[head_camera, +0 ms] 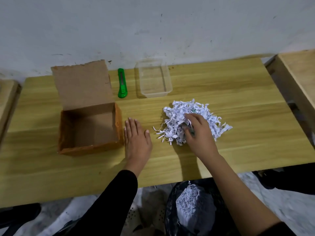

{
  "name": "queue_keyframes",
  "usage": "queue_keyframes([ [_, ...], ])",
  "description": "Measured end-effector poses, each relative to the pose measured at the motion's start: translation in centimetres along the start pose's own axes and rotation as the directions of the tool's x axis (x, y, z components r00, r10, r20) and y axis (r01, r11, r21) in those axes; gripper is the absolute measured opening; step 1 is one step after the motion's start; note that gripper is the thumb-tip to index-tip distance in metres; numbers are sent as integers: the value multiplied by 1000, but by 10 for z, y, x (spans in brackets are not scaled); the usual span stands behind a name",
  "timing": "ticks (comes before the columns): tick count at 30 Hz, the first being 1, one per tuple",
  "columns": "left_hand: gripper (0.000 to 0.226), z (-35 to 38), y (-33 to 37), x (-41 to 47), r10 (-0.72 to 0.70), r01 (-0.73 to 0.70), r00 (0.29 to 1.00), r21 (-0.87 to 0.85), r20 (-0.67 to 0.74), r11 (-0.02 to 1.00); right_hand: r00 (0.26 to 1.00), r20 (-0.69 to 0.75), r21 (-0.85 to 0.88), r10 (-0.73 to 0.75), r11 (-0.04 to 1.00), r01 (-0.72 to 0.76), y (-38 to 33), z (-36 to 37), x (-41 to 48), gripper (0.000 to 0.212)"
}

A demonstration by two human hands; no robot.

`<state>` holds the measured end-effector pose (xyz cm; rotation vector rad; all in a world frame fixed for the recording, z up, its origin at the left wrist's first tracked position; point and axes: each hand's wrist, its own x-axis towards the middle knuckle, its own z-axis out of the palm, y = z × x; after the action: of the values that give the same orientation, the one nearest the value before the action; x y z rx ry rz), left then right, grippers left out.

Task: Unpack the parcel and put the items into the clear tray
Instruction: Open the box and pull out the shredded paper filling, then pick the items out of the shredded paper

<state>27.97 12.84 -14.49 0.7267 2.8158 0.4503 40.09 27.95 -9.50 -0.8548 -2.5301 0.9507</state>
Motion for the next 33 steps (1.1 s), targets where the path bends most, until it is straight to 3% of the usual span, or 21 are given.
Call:
queue_keyframes([
  [4,51,-1,23,3,101,-97,995,-224,6,970,997,-75,-68,7,998,-12,11,-13,0,34],
  [7,49,-15,52,3,268,-269,962,-396,-60,878,992,-126,-160,-17,987,-3,21,-21,1,33],
  [10,53,-22,76,8,580,-554,814,-330,-21,764,998,-54,-221,-35,975,22,31,-25,8,33],
  [12,55,-16,80,19,658,-624,750,-250,76,740,1000,-26,-216,-17,976,11,43,-29,13,33],
  [16,50,-7,61,49,465,-416,873,-276,146,867,978,-32,-67,205,976,-206,63,-48,16,33],
  [20,39,-11,46,56,270,-270,962,-289,-41,918,947,-225,-116,228,959,-258,62,-58,11,32],
  [21,38,-14,50,53,277,-299,954,-341,-112,891,938,-272,-104,215,962,-251,56,-57,11,31],
  [23,36,-19,64,44,432,-452,889,-451,-153,770,959,-259,-88,117,986,-144,41,-49,14,26],
  [25,38,-18,77,37,669,-623,741,-433,-59,652,993,-107,-148,-51,988,35,35,-37,19,25],
  [26,38,-13,81,38,733,-674,680,-405,-13,618,994,-41,-176,-104,980,95,38,-33,21,25],
  [27,39,-9,82,42,750,-682,661,-390,32,618,995,-14,-180,-101,979,96,43,-33,24,25],
  [30,43,-5,78,59,662,-551,733,-433,158,713,993,-74,-128,97,986,-106,58,-46,27,35],
  [33,43,-8,78,71,584,-443,791,-488,183,752,982,-139,-142,131,978,-150,59,-56,25,33],
])
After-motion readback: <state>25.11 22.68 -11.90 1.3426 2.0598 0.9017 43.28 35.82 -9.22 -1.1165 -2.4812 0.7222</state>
